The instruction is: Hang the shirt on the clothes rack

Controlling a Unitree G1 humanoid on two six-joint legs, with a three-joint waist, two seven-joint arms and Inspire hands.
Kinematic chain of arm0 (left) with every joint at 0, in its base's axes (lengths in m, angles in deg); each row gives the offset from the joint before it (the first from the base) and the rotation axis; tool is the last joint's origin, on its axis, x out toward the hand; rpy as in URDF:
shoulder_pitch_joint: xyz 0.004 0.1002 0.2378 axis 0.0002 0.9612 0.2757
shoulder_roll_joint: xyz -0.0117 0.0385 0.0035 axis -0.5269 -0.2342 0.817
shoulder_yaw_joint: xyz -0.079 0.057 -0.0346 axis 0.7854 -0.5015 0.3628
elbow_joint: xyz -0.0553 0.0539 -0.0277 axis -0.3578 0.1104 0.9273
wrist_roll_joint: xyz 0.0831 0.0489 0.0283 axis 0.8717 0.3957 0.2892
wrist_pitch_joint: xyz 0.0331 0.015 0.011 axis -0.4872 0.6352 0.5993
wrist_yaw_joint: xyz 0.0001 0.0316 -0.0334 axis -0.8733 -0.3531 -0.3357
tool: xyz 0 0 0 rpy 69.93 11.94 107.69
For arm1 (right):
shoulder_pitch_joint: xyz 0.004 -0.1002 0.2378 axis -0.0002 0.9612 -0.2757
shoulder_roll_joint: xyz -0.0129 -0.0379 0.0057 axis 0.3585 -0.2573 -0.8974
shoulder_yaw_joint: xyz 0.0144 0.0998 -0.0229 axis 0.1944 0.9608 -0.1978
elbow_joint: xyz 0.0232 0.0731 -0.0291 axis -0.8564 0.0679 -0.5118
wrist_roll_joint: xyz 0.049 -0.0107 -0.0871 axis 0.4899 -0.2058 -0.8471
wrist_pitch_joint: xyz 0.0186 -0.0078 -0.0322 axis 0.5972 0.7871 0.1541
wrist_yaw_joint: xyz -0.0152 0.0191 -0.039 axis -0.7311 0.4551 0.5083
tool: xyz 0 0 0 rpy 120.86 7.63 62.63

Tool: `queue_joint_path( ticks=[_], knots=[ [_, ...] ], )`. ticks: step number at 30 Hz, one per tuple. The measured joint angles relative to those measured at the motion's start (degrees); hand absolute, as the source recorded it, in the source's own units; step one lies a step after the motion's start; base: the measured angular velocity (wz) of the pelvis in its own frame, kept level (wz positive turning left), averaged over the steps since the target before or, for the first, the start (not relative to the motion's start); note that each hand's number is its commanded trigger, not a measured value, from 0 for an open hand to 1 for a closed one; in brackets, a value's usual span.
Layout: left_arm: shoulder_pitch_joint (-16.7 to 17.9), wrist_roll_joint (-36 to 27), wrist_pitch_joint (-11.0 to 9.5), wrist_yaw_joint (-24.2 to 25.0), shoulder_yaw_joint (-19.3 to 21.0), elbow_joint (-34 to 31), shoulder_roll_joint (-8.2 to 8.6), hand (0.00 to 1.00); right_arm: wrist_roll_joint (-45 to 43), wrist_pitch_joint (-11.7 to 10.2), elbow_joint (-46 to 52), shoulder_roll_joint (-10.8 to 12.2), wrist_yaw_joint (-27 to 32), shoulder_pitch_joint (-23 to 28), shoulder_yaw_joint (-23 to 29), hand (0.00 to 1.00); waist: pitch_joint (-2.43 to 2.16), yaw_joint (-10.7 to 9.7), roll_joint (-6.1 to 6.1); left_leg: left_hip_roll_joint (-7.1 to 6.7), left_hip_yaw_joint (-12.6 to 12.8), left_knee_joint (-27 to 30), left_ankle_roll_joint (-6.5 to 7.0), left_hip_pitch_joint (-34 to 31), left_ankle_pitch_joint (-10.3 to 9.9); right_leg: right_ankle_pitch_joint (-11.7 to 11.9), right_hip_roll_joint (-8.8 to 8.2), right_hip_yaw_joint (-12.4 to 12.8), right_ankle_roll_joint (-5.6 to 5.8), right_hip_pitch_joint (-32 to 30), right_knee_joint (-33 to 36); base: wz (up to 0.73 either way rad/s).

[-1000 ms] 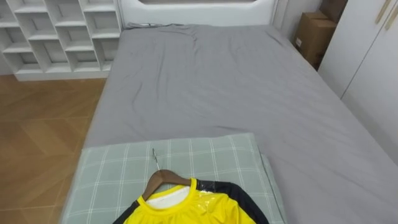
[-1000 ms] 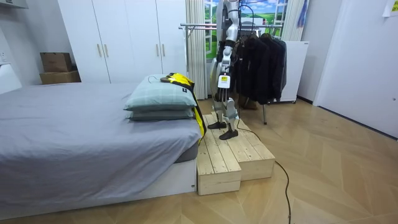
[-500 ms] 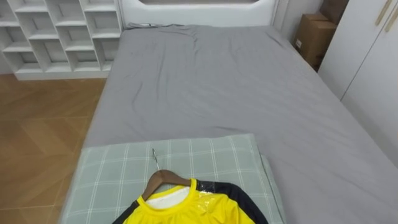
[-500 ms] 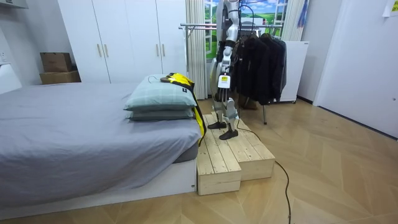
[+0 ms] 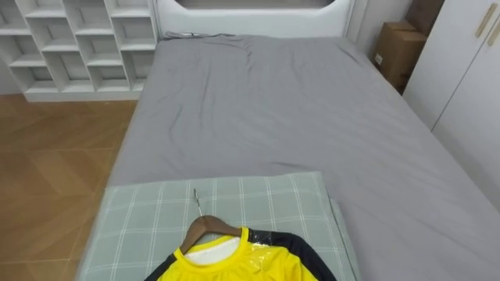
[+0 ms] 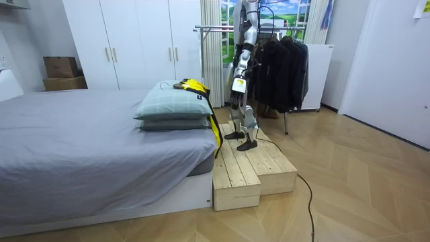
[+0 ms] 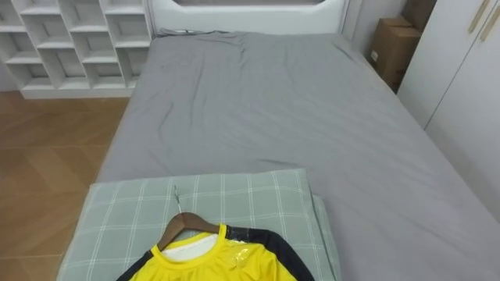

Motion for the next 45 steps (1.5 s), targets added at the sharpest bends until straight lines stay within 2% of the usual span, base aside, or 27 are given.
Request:
queue_joint_path(
  ticks=[4,9,15,21,24,33,36,43,45],
  knots=[
    [0.4,0.0,-1.1,-4.9,0.6,-0.9,-0.16,0.0,0.0,0.0,-0.4,-0.1,0.0,-0.2,-0.1,0.0,0.01,0.1,0.06,-0.07,0.0,0.0,0.0,0.2,0.0,0.0,-0.02,0.1,0.0,0.0,0.1,0.0],
    [0.5,1.2,-3.5,-9.8,2.3,-1.0,-0.28,0.0,-0.4,-0.3,-1.0,-0.6,-1.4,-0.3,-0.1,0.0,0.04,0.2,0.14,-0.09,0.0,0.0,0.0,0.3,0.0,0.0,0.01,0.2,0.0,0.2,-0.1,0.0],
    [0.6,1.4,-5.1,-15.1,1.8,-2.9,-0.78,0.0,-0.9,-0.6,-1.1,-1.3,-1.9,-0.9,-1.3,0.0,0.12,0.0,0.43,-0.16,0.0,0.0,0.0,0.2,0.0,0.0,0.01,0.1,-0.01,0.1,0.0,0.0],
    [0.6,9.2,-5.7,-19.8,0.6,-7.8,-1.02,0.0,-2.7,-0.7,-1.0,-1.5,-0.6,-1.6,-2.5,0.0,0.02,-0.3,0.21,-0.17,-0.1,0.0,0.0,0.2,0.0,0.0,0.0,0.0,-0.02,0.1,0.0,0.0],
    [0.5,12.6,-6.4,-20.4,-0.6,-11.2,-1.12,0.0,-2.8,-0.9,-1.0,-1.4,-0.4,-1.7,-2.4,0.0,0.04,-0.3,0.15,-0.14,-0.1,0.0,0.0,0.6,0.0,0.0,0.0,0.0,-0.02,0.6,-0.1,0.0],
    [0.2,22.1,-6.1,-22.8,-5.0,-20.2,-1.15,0.0,-2.7,-0.9,-0.6,-1.5,0.1,-1.6,-3.2,0.0,0.01,-1.0,0.29,-0.09,-0.7,0.0,-0.01,0.6,0.0,-0.1,-0.03,-0.7,-0.16,0.7,-0.1,0.02],
    [-0.5,24.6,-5.4,-22.8,-6.4,-20.1,-1.17,0.0,-2.8,-1.0,-0.6,-1.7,0.2,-2.1,-4.7,0.0,-0.03,-1.6,0.29,-0.09,-0.7,0.0,-0.01,0.5,0.0,-0.1,0.0,-0.6,-0.2,0.6,-0.1,0.0],
    [-0.7,31.6,-5.4,-22.8,-9.4,-20.2,-1.22,0.0,-3.4,-0.9,-0.6,-1.7,0.1,-2.2,-4.6,0.0,-0.14,-2.7,0.5,-0.12,-0.7,0.0,-0.01,0.5,0.0,-0.1,0.0,-0.5,-0.2,0.5,0.0,-0.01],
    [-0.7,33.1,-5.4,-22.8,-10.0,-20.2,-1.2,0.0,-3.6,-1.0,-0.6,-1.7,0.1,-2.3,-4.6,0.0,-0.31,-3.3,0.49,-0.11,-0.7,0.0,-0.01,0.5,0.0,-0.1,0.01,-0.5,-0.2,0.5,0.0,0.0]
  ],
)
